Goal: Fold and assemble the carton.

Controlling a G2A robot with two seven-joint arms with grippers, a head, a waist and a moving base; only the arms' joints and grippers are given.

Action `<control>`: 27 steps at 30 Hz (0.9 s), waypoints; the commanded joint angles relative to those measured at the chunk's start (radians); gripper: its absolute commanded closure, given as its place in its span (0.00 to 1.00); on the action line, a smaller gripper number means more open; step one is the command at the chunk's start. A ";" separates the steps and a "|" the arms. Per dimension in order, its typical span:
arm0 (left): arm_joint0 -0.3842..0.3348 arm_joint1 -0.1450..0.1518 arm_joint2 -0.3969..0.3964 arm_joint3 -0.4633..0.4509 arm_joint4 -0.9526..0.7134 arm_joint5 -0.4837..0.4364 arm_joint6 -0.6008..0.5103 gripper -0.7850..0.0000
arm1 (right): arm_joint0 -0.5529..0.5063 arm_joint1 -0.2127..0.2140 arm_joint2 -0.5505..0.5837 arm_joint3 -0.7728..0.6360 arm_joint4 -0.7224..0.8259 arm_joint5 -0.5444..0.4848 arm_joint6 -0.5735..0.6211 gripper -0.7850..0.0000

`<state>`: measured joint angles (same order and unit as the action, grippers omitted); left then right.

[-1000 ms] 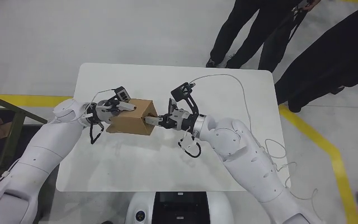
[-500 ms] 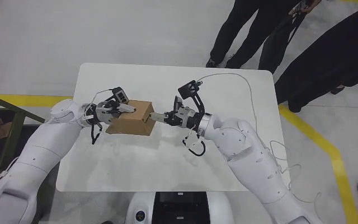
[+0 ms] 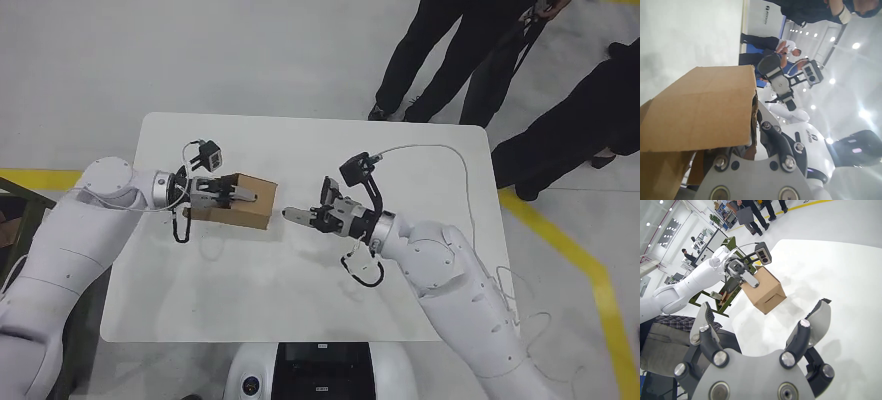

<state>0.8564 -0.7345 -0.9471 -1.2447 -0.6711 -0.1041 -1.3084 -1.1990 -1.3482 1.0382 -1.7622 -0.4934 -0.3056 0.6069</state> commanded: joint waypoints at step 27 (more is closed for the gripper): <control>-0.100 -0.073 0.243 -0.330 0.815 0.229 0.200 0.75 | -0.146 0.061 0.195 -0.094 0.029 -0.138 -0.019 0.00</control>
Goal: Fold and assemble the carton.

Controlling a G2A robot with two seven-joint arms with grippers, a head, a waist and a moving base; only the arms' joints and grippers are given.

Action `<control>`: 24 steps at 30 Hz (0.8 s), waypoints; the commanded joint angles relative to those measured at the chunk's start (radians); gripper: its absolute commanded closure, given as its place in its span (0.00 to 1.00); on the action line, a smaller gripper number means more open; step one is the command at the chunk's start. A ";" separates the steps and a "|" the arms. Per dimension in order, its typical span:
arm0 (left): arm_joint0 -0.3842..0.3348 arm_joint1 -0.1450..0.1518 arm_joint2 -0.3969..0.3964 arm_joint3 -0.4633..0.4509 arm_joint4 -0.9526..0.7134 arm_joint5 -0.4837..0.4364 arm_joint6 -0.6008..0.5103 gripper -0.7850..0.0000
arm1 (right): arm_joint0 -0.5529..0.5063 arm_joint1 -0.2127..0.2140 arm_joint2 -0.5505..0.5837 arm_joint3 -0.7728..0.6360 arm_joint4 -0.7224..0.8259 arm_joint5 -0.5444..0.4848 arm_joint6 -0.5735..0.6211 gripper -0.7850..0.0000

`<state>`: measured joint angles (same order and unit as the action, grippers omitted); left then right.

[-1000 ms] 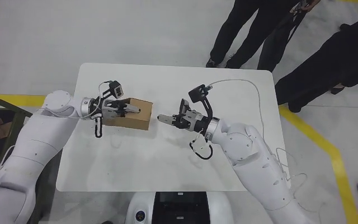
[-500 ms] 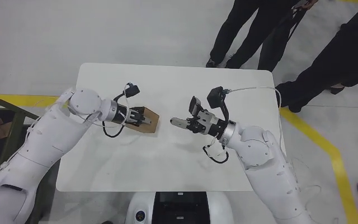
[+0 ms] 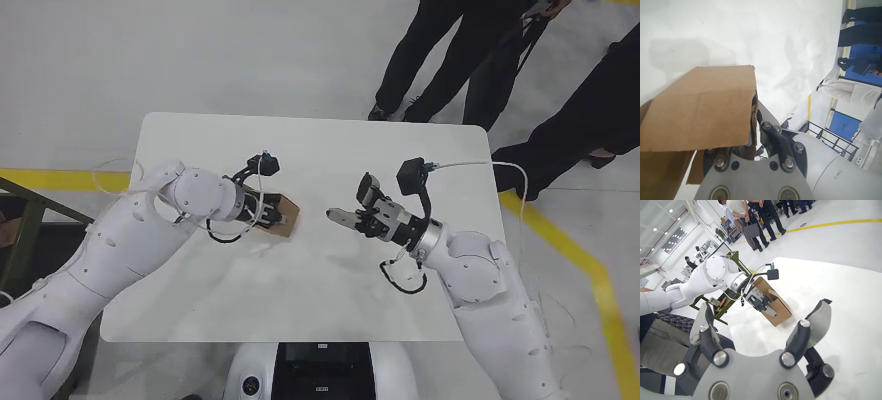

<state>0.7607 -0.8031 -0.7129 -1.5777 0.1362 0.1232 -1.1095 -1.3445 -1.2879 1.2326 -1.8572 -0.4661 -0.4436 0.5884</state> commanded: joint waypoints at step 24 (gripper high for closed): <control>0.088 0.007 -0.193 -0.078 -0.188 -0.245 0.081 0.00 | 0.007 0.018 0.008 -0.009 0.038 0.025 -0.035 0.00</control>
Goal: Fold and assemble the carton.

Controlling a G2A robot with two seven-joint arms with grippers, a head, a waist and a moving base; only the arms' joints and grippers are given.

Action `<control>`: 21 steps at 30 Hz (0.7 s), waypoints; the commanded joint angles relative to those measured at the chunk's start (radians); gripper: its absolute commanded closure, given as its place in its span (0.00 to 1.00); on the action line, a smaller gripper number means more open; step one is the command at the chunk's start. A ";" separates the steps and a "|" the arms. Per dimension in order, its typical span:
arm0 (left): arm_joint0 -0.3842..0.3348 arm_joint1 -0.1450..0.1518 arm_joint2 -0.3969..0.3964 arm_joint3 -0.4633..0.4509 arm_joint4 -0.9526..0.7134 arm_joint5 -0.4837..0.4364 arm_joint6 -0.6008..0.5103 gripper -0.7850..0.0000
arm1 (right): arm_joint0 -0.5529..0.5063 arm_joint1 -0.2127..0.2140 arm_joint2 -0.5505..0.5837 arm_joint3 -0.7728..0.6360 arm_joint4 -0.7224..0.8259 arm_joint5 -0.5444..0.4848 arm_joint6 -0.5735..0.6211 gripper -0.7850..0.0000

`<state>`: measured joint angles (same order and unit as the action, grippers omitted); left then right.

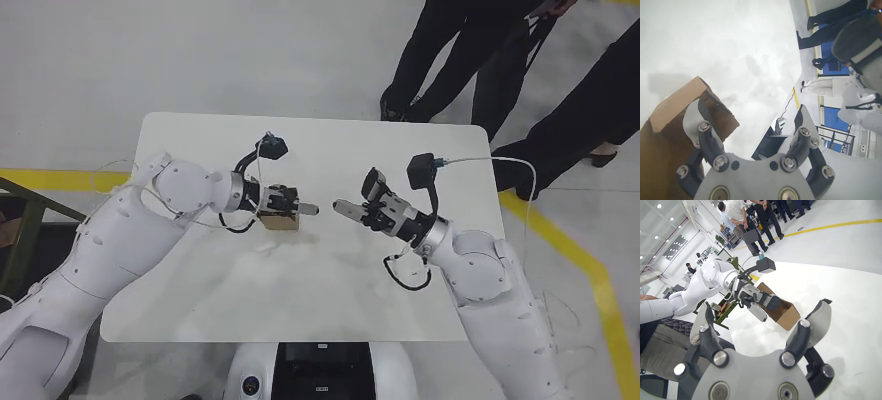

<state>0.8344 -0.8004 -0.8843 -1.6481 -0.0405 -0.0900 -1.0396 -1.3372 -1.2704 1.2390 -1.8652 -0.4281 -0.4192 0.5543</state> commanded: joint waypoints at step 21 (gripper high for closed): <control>0.209 0.066 -0.419 0.070 -0.140 -0.548 0.143 0.00 | 0.018 0.013 -0.023 0.007 -0.007 -0.013 -0.004 0.00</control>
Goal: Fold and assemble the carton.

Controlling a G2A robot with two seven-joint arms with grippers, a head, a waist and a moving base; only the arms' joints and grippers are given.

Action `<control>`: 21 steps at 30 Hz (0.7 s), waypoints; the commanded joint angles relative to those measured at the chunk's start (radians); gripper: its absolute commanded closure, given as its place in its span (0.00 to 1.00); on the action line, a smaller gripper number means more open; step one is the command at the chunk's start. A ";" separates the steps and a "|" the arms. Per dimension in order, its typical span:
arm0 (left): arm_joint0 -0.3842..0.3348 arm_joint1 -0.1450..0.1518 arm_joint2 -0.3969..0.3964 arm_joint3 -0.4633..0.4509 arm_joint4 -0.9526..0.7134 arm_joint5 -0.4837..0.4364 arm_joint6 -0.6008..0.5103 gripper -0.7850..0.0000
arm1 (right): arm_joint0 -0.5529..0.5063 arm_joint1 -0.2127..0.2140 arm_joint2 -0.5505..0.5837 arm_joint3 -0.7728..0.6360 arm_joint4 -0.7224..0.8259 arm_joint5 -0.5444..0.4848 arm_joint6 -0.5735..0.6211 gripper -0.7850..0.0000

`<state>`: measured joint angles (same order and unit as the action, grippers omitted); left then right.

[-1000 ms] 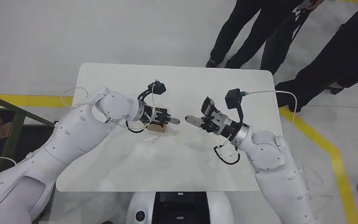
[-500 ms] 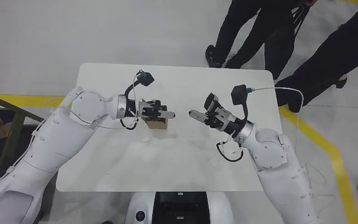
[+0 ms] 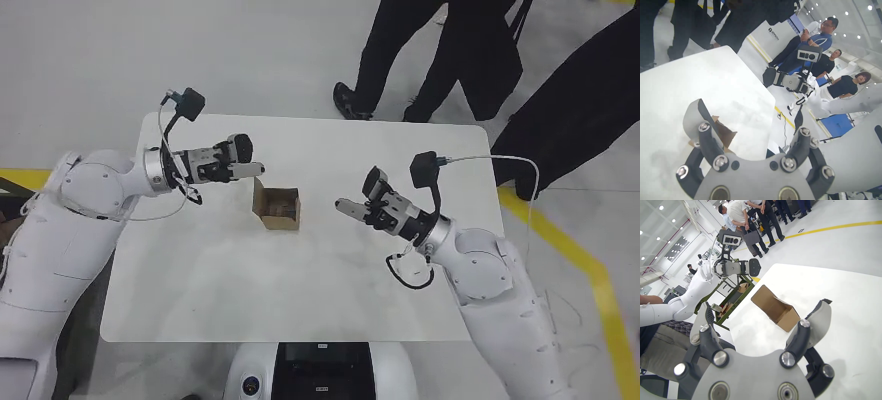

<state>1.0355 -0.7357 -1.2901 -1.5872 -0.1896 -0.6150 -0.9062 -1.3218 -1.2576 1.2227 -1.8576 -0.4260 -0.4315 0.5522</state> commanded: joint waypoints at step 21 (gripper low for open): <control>0.240 0.035 -0.312 0.154 0.291 -0.397 0.228 0.00 | 0.104 -0.030 -0.253 0.040 -0.445 0.145 -0.100 0.00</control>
<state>1.2639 -0.6999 -1.5916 -1.4301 0.0871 -1.0101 -0.7000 -1.2227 -1.2860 0.9806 -1.8186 -0.8467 -0.2958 0.4517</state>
